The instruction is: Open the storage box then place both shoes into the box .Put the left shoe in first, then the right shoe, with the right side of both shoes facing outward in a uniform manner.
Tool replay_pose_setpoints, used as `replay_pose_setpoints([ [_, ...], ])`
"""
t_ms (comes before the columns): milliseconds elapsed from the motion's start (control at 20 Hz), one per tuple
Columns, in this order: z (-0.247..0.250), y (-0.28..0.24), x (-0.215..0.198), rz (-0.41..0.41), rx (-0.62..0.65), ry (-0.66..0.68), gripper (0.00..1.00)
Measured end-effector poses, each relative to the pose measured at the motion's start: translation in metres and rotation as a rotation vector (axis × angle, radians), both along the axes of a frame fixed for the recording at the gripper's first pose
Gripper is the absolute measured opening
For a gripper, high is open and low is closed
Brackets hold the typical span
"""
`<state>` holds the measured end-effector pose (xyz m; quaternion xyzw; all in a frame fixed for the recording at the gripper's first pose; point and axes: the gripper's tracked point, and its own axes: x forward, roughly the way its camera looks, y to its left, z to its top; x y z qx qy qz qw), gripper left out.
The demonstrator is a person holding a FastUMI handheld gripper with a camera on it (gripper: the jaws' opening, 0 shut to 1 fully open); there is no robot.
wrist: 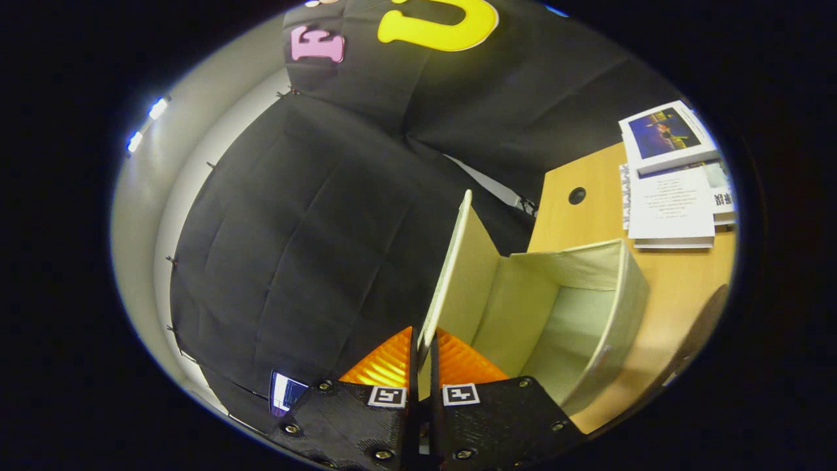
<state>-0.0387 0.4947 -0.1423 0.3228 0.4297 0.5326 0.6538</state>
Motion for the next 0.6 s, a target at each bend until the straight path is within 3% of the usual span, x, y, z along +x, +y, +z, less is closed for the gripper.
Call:
replay_pose_setpoints([
  [450,0.011,0.117,-0.027,0.061,-0.009,-0.053,0.08],
  [600,0.016,0.130,-0.032,0.092,-0.032,-0.084,0.09],
])
